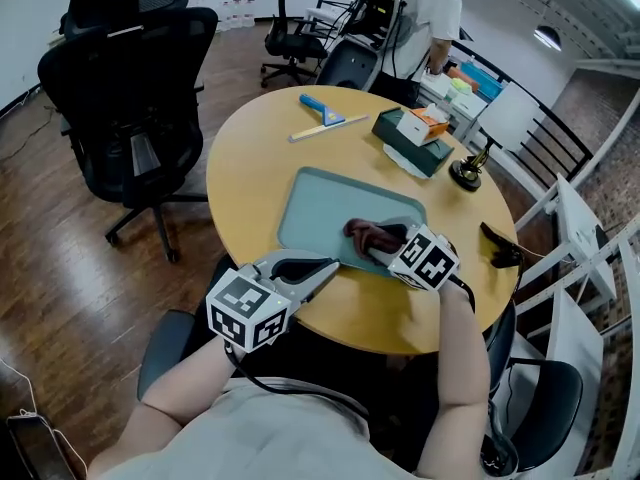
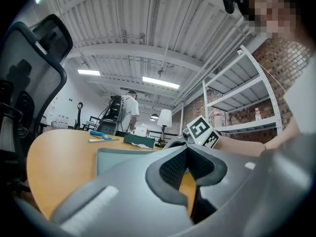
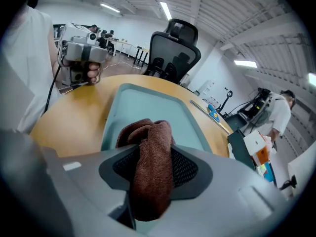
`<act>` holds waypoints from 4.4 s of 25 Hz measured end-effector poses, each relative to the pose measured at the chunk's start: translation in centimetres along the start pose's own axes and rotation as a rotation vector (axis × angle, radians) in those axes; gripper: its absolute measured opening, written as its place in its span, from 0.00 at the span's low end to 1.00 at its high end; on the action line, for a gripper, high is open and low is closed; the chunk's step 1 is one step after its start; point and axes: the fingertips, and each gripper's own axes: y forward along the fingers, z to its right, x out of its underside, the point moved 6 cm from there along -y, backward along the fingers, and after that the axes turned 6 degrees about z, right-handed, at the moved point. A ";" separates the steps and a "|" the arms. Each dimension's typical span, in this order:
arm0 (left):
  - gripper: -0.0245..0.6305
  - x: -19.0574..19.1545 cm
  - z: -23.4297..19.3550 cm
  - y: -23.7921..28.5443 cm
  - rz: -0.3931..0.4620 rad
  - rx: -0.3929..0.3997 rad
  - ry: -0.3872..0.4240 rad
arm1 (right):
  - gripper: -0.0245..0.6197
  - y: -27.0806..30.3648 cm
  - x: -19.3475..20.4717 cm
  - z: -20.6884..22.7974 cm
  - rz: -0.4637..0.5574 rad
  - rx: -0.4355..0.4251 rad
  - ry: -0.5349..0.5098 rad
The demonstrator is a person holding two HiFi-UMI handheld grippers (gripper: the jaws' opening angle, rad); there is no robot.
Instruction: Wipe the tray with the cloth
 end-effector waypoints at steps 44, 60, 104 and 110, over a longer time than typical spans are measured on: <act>0.04 0.3 -0.6 -3.1 0.008 -0.102 0.010 | 0.29 8.7 -1.0 10.6 -0.056 -0.004 0.095; 0.04 0.3 -0.6 -3.3 0.009 -0.108 0.013 | 0.29 7.4 -2.1 7.7 -0.022 -0.041 0.084; 0.04 0.0 -0.8 -1.0 0.018 -0.038 -0.008 | 0.29 6.4 -5.4 1.9 0.013 -0.111 -0.003; 0.04 -0.1 -1.7 -2.2 0.039 -0.082 -0.005 | 0.29 8.5 -5.0 5.1 -0.014 -0.059 0.039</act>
